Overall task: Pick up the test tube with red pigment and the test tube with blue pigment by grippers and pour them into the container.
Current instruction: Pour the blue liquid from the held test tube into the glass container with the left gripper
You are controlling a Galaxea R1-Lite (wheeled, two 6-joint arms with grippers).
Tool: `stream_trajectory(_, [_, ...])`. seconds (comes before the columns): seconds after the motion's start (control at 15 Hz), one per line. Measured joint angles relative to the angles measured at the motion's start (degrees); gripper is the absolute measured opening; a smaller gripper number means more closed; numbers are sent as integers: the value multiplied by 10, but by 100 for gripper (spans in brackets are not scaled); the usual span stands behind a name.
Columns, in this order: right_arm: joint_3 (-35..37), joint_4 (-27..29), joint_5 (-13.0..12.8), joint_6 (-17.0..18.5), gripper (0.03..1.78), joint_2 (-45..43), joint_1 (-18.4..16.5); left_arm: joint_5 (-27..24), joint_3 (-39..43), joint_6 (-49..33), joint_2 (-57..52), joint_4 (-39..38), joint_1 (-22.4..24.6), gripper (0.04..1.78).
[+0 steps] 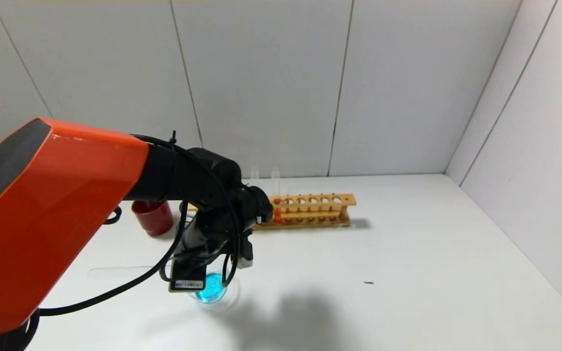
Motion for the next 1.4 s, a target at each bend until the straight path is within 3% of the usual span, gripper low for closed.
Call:
stream_trajectory(0.6, [0,0,0,0,171,0,0,47,-14,0,39,0,-6,32])
stream_trajectory(1.2, [0,0,0,0,171,0,0,43,-9,-1,20,1,-6,32])
stream_trajectory(1.4, [0,0,0,0,171,0,0,18,5,-19,-12,-2,-5,32])
